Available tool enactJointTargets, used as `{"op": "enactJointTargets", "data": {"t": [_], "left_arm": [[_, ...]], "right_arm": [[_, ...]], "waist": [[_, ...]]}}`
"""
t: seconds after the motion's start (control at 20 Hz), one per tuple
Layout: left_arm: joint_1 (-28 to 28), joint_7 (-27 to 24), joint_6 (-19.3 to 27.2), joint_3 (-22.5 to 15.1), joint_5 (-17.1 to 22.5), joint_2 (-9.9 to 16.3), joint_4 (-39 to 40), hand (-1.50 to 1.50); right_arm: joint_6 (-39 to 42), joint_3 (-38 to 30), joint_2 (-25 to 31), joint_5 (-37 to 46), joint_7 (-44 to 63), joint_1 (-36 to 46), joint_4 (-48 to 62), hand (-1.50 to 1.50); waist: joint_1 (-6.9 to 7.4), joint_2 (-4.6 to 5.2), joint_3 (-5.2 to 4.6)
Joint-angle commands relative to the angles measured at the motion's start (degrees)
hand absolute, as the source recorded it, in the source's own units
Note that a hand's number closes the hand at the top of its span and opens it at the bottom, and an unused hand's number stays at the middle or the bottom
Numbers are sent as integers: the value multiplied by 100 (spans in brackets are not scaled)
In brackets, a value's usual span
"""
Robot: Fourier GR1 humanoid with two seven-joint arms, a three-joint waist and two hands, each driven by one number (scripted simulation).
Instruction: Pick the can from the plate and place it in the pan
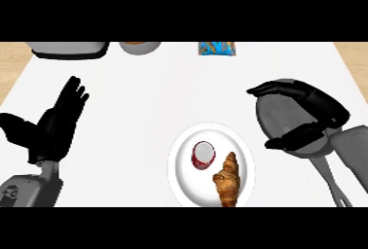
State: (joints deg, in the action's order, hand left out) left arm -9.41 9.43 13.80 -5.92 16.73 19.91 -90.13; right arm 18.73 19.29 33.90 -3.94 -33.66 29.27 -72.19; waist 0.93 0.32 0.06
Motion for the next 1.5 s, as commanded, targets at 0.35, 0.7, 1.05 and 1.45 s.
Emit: {"op": "enactJointTargets", "data": {"t": [0.35, 0.7, 1.05, 1.45], "left_arm": [[45, 59, -114, 99, -49, -94, 71, 0], [-64, -77, -346, 348, -21, 12, 321, 0], [-299, 42, -471, 563, 75, 102, 395, 0], [48, -61, -249, 298, -330, -305, 202, 0]], "right_arm": [[235, 715, -136, 1596, 917, 1331, -458, -150], [693, 1367, -433, 2621, 1360, 1868, -168, -150], [1642, 2265, -380, 3281, 2051, 1642, -791, -150], [1953, 2157, -235, 4142, 2474, 1463, -1920, -150]], "waist": [[-47, -49, -13], [-22, -26, -11], [-116, -42, -9], [-131, -50, -9]]}}
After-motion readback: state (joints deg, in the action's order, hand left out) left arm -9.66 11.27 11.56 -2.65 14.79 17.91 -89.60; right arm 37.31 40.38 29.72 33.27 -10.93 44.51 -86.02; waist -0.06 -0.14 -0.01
